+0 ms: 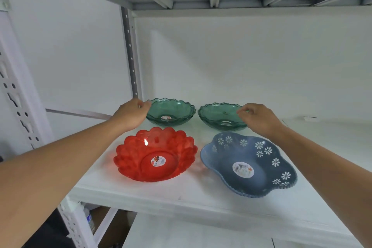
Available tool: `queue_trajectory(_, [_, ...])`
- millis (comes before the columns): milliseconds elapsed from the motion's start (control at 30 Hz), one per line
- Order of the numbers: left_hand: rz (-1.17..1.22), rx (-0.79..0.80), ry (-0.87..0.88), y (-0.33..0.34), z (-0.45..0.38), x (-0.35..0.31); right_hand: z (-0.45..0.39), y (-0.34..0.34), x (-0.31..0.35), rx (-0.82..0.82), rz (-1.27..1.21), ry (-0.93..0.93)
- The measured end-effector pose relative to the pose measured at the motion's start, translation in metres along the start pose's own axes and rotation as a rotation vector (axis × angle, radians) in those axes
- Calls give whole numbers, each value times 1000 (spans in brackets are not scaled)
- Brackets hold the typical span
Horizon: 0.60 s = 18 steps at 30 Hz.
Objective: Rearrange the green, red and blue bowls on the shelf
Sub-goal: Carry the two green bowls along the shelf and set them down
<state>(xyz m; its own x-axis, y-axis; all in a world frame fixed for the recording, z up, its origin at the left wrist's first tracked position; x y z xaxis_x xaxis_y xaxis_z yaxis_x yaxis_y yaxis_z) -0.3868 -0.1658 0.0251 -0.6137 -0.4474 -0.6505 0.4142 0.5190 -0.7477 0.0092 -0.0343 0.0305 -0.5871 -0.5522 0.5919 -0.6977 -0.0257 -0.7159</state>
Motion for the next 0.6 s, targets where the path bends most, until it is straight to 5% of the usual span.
queue_trajectory(400, [-7, 117, -38, 8, -84, 10, -45, 16, -25, -12, 133, 136])
queue_trajectory(600, [-46, 229, -201, 24, -99, 12, -60, 13, -57, -41, 119, 213])
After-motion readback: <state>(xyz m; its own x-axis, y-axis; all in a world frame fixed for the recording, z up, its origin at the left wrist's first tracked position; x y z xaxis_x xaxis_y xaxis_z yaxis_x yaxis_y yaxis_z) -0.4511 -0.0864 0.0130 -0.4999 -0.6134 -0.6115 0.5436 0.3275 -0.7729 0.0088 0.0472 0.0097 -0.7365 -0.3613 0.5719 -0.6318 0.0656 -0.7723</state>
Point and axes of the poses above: each hand's wrist, its own z-axis away from the middle knuckle, its own y-axis out of the palm, x = y × z, the point moved 3 cm from there along -z, towards the middle knuckle, and after that the axes turned 13 degrees about -y, right-handed, at the moved point
